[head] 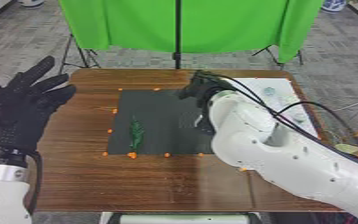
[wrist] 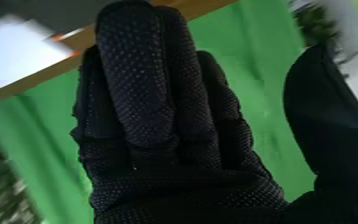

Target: Arrange flowers

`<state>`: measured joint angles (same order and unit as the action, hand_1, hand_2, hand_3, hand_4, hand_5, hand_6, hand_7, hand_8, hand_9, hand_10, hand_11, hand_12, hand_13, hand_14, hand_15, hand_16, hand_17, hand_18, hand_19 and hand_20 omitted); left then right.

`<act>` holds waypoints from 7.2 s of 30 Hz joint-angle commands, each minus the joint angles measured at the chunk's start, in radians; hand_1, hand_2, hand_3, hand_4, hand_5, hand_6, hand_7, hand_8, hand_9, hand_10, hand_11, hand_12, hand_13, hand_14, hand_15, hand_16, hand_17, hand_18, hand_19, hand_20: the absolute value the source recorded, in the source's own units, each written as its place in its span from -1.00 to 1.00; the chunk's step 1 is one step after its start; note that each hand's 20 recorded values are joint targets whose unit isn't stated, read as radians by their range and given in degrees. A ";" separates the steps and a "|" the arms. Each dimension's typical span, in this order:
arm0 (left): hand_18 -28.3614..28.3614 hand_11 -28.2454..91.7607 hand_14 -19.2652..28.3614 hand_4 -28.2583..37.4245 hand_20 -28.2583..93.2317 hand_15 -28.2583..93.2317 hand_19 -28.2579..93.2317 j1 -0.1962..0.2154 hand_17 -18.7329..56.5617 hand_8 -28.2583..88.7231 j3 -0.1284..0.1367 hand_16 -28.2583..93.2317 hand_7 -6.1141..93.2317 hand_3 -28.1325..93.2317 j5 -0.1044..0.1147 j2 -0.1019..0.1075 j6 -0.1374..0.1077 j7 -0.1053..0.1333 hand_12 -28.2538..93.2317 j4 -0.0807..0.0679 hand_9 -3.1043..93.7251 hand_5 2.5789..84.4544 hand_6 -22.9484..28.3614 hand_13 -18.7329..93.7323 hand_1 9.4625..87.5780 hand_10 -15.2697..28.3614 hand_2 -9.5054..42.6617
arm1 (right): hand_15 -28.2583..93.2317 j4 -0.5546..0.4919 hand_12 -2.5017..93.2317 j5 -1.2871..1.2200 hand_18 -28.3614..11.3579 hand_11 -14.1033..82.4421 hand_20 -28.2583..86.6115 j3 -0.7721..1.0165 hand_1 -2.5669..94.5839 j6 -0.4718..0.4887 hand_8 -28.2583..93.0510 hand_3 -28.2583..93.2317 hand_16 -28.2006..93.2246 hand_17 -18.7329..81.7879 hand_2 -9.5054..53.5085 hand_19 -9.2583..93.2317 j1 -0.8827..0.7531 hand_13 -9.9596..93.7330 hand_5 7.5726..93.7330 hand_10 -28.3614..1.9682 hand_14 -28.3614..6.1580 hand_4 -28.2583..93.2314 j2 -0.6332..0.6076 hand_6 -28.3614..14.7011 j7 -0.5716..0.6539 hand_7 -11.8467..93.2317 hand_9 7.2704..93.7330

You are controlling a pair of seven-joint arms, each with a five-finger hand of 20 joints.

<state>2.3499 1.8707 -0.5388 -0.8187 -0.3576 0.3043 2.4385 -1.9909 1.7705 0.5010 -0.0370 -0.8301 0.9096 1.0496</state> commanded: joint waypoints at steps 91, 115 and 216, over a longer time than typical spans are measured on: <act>0.93 -0.01 1.00 -0.95 -0.10 0.46 0.49 0.125 -0.64 -0.67 0.021 -0.73 -0.60 0.75 0.044 0.006 -0.041 0.104 -0.33 0.028 -0.25 -0.18 0.26 -0.20 -0.70 0.68 -0.33 | 0.23 -0.104 -0.54 0.337 -0.29 -0.21 -0.61 0.395 0.27 -0.221 -0.41 0.53 -0.27 0.58 -1.00 1.00 -0.579 1.00 0.91 0.26 0.39 -1.00 -0.512 0.29 0.123 -0.49 1.00; 0.93 0.00 1.00 -0.94 -0.10 0.46 0.49 0.007 -0.64 -0.67 0.014 -0.73 -0.59 0.76 0.002 0.009 -0.026 -0.036 -0.33 0.020 -0.24 -0.18 0.26 -0.20 -0.70 0.69 -0.33 | 0.28 0.092 -0.60 0.190 -0.29 -0.07 -0.49 -0.136 0.24 -0.064 -0.41 0.55 -0.27 0.58 -1.00 1.00 0.037 1.00 0.91 0.32 0.44 -1.00 0.066 0.33 0.013 -0.47 1.00; 0.92 0.01 1.00 -0.91 -0.09 0.47 0.49 -0.195 -0.64 -0.68 -0.082 -0.73 -0.58 0.76 0.008 0.075 0.050 -0.043 -0.34 -0.048 -0.24 -0.16 0.28 -0.20 -0.69 0.69 -0.33 | 0.31 0.150 -0.64 -0.006 -0.63 -0.05 -0.25 -0.259 -0.38 0.098 -0.72 0.63 -0.26 0.51 -0.48 1.00 0.001 1.00 0.76 0.08 0.26 -0.88 0.178 0.11 0.109 -0.54 1.00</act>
<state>2.1547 1.7967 -0.5327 -0.7406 -0.3029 0.2646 2.3950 -1.8339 1.7666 0.2767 0.0588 -0.8256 1.0595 1.1722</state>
